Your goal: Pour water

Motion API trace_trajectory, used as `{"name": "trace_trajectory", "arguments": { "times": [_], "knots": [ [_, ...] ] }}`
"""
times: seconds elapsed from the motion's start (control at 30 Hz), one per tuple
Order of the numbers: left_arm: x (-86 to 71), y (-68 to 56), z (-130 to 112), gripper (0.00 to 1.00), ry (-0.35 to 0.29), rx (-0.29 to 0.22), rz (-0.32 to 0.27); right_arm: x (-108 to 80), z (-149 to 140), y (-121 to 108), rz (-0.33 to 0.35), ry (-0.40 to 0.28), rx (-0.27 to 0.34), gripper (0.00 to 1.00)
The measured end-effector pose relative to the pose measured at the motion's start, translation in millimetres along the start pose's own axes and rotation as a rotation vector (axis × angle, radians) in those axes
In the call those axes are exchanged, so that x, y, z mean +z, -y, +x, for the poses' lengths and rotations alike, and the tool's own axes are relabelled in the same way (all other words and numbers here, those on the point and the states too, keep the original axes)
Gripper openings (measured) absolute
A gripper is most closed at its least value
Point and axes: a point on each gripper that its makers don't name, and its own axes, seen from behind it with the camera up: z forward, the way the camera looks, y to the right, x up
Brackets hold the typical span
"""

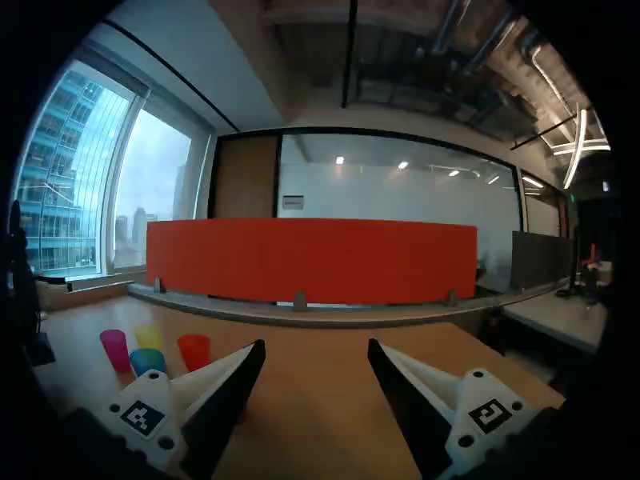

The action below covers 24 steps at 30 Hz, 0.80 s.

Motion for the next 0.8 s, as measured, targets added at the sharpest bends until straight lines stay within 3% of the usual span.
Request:
{"name": "trace_trajectory", "arguments": {
  "times": [0.3,0.6,0.8],
  "knots": [
    [2.7,-6.5,58,1.0,0.013,0.004,-0.045,0.5,31,11,0.029,0.013,-0.031,0.99],
    [7.2,-19.2,105,1.0,0.015,0.009,-0.104,0.9,76,26,0.101,0.045,0.067,0.99],
    [8.0,-29.7,122,1.0,0.012,0.01,-0.148,-1.1,104,27,0.13,0.027,0.088,0.99]
  ]
}}
